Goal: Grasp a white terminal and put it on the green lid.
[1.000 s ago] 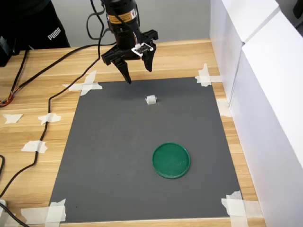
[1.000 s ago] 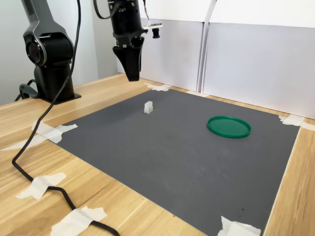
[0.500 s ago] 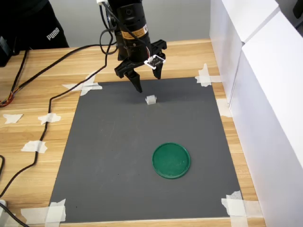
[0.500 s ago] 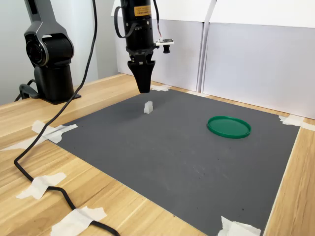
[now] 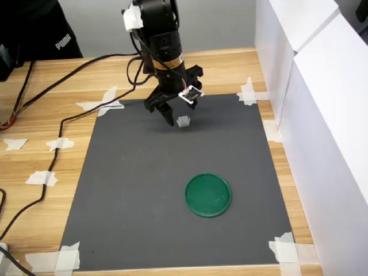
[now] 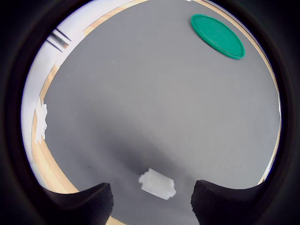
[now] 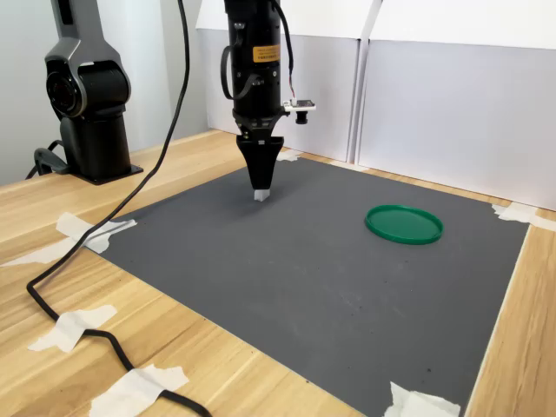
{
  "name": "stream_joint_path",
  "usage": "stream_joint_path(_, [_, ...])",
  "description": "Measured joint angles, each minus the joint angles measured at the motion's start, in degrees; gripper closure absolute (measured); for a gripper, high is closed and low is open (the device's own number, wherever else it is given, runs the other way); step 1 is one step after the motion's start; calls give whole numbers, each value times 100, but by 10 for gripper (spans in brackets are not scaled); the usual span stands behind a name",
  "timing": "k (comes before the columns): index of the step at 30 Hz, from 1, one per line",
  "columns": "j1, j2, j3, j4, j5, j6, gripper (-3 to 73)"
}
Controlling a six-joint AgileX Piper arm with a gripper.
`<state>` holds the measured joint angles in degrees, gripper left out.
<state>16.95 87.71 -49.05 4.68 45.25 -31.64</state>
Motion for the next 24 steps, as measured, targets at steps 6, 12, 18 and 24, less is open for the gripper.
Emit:
stream_joint_path(6, [57,61,0,-151,-122,340,-5])
stream_joint_path(12, [57,231,0,-220,-128,380,-5])
stream_joint_path(18, [57,379,0,-234,-135,380,-1])
stream_joint_path(24, [57,501,0,-234,-150,380,52])
